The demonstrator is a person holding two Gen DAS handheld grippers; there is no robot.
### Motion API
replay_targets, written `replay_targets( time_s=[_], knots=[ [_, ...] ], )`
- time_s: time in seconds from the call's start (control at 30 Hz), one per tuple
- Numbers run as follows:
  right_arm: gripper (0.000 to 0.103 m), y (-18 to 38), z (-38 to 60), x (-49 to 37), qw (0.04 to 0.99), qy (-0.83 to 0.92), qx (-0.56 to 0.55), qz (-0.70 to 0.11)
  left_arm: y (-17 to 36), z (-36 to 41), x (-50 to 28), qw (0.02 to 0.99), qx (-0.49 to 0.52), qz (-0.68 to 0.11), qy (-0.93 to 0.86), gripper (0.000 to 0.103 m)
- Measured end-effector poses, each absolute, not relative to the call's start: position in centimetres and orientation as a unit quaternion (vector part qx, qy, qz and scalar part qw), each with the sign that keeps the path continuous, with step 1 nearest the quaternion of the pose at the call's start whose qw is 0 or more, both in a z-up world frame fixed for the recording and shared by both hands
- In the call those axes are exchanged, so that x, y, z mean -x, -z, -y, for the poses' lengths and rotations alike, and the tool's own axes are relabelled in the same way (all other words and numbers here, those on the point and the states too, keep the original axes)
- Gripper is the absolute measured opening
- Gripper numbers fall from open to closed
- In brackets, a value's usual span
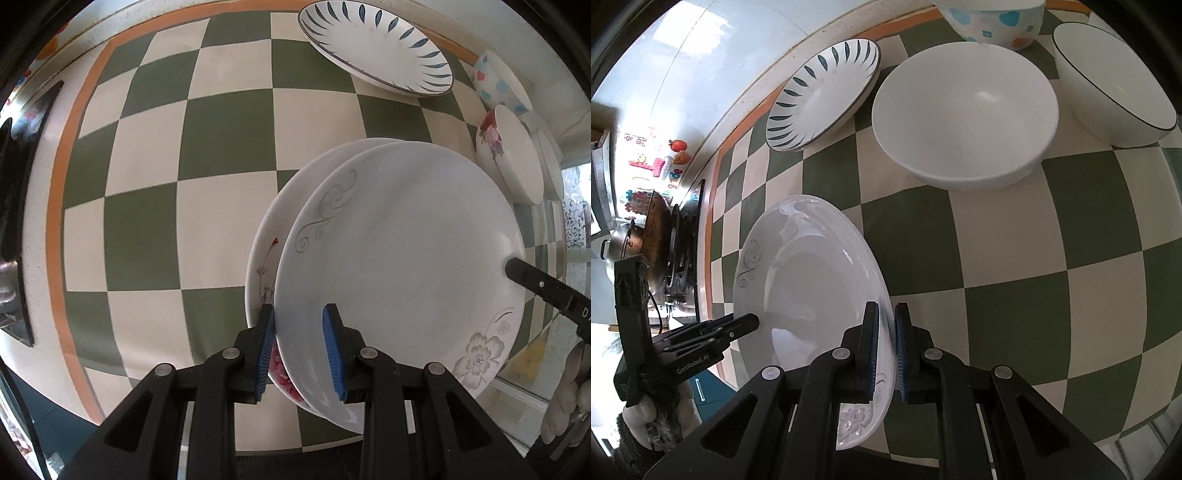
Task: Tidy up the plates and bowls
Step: 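Carry the two stacked plates with both grippers toward the blue-leaf plate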
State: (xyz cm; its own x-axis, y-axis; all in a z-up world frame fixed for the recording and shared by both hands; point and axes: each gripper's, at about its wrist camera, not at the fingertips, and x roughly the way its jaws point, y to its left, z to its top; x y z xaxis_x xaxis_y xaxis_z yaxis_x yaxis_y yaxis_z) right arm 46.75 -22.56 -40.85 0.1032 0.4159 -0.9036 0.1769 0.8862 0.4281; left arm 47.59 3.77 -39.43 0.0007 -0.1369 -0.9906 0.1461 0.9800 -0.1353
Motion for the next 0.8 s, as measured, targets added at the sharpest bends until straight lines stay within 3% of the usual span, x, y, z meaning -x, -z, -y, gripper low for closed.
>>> replay_targets(
  time_s=[0.4, 0.8],
  knots=[
    [0.013, 40.5, 20.8, -47.0, 0.701, -0.075, -0.177, -0.687, 38.8, -3.5, -48.0, 0.713, -0.035, -0.693, 0.100, 0.025],
    [0.013, 34.8, 21.5, -49.6, 0.726, -0.073, -0.203, -0.653, 30.6, -4.0, -53.0, 0.761, 0.025, -0.635, 0.133, 0.028]
  ],
)
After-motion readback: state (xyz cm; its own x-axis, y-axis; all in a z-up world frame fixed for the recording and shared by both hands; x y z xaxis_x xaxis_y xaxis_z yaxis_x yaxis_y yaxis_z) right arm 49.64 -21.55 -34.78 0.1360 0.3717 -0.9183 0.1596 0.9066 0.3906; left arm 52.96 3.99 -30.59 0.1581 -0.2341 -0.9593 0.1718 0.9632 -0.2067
